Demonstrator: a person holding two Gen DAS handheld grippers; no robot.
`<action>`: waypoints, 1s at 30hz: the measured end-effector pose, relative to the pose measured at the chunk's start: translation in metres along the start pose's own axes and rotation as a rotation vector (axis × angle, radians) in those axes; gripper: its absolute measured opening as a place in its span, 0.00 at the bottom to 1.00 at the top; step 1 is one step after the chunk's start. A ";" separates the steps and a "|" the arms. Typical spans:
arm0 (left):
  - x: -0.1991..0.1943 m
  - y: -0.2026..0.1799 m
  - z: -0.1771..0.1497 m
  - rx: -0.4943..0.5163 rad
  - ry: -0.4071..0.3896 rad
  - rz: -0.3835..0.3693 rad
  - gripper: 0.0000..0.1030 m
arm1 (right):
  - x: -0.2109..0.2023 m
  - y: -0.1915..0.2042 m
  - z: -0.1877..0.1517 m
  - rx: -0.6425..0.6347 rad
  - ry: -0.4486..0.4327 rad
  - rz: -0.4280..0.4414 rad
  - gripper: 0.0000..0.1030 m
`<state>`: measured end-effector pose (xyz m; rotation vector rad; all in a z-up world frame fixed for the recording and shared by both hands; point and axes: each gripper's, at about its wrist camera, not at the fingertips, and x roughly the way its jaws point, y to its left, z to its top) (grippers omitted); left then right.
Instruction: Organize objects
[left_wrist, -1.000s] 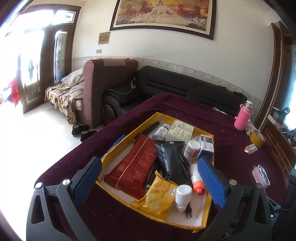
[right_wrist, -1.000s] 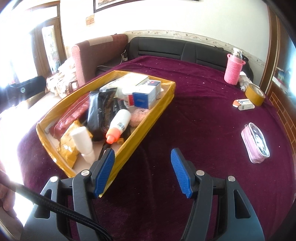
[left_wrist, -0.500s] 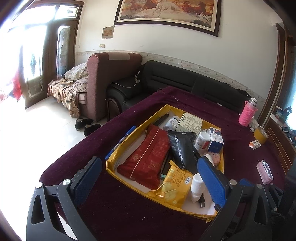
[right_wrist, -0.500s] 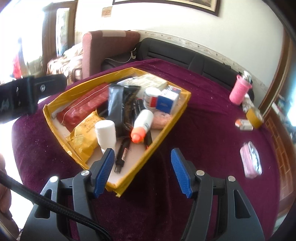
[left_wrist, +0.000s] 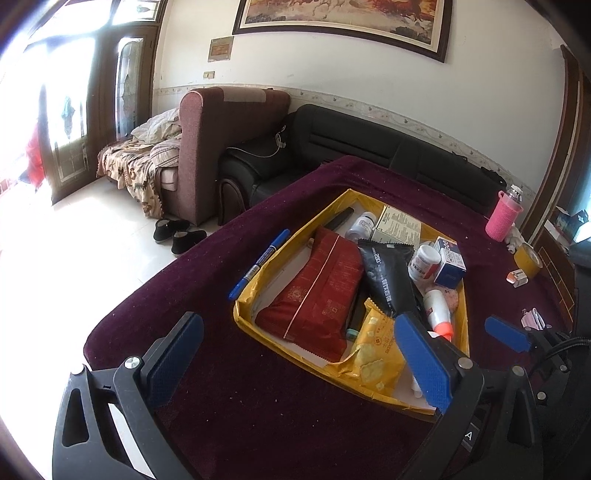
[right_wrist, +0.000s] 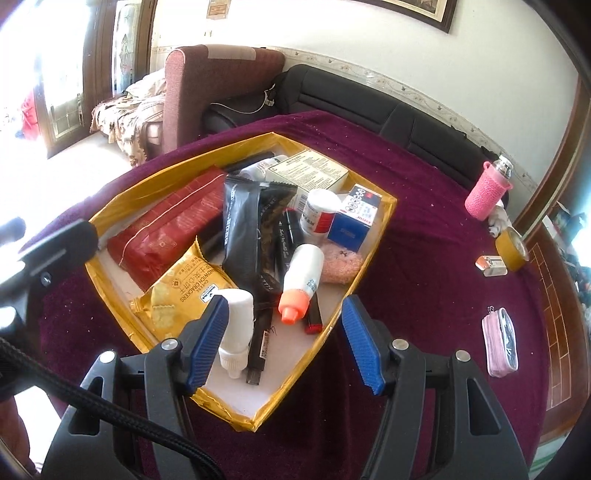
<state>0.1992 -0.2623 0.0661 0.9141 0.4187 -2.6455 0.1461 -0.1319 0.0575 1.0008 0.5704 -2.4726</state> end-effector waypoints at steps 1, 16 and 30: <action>0.001 0.000 0.000 0.001 0.001 0.000 0.99 | -0.001 0.000 0.000 0.002 -0.004 -0.001 0.61; 0.004 0.004 0.008 -0.010 -0.002 -0.007 0.99 | 0.004 0.000 0.015 0.015 -0.008 -0.004 0.61; -0.009 -0.015 0.013 0.029 -0.027 0.023 0.99 | -0.008 -0.015 0.013 0.041 -0.039 0.015 0.61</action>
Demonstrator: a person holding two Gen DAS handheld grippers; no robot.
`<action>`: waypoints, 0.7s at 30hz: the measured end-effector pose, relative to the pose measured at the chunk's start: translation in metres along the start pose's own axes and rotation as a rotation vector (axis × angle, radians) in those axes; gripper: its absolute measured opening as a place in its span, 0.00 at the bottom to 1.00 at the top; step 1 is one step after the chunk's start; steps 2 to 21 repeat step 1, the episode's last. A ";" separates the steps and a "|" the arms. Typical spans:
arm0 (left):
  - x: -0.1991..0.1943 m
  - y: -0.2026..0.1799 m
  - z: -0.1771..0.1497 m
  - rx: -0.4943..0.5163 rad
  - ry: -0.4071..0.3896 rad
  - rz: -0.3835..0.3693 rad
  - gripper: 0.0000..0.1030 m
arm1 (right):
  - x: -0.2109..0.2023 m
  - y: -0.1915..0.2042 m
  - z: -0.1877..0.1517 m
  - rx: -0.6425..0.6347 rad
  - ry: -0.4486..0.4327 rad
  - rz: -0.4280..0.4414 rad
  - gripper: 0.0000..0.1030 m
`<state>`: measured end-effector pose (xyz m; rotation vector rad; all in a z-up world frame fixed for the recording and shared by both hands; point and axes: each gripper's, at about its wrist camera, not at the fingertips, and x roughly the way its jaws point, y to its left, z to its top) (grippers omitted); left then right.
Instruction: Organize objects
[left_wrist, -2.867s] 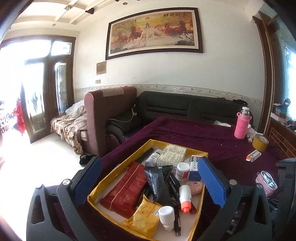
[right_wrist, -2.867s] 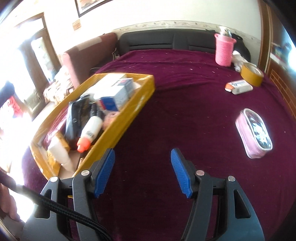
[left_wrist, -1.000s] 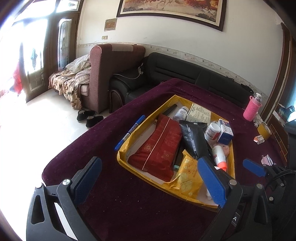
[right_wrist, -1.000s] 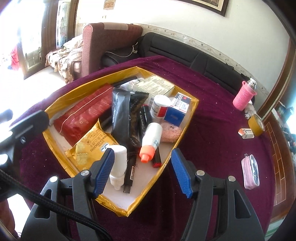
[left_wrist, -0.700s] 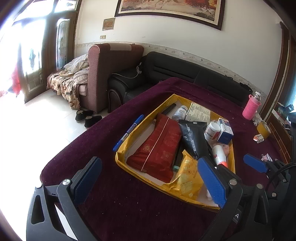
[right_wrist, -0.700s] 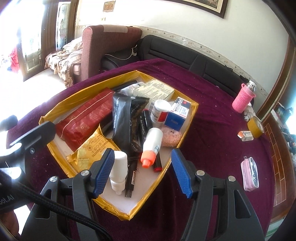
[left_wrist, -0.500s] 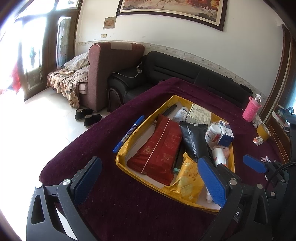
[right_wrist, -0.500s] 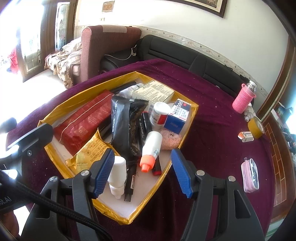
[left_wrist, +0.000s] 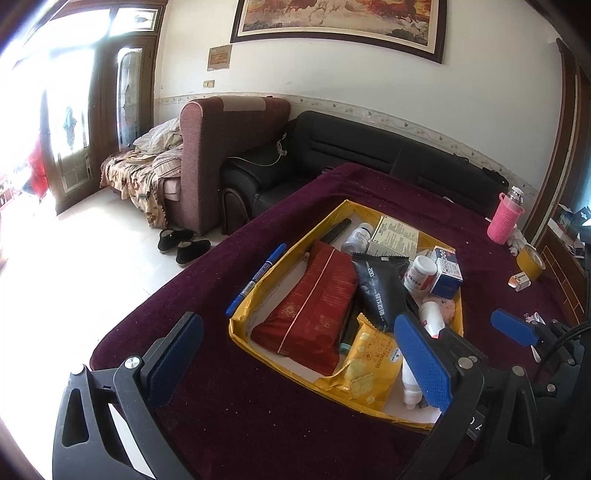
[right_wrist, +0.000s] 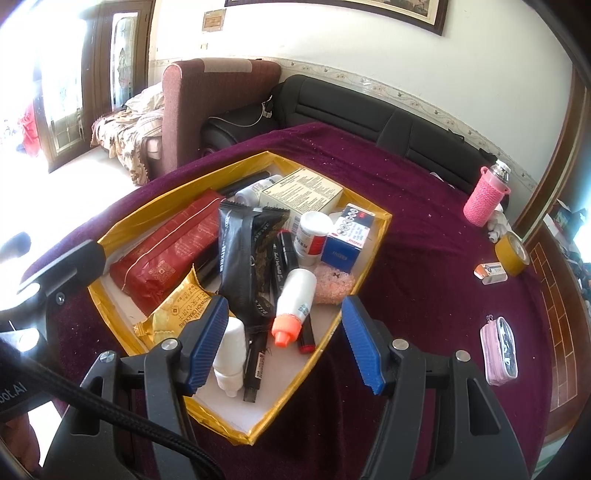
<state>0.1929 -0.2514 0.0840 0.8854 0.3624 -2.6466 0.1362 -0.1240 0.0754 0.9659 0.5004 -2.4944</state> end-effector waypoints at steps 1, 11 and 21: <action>-0.002 -0.004 0.000 0.006 -0.001 -0.005 0.99 | -0.002 -0.004 -0.001 0.006 -0.003 -0.002 0.61; -0.002 -0.004 0.000 0.006 -0.001 -0.005 0.99 | -0.002 -0.004 -0.001 0.006 -0.003 -0.002 0.61; -0.002 -0.004 0.000 0.006 -0.001 -0.005 0.99 | -0.002 -0.004 -0.001 0.006 -0.003 -0.002 0.61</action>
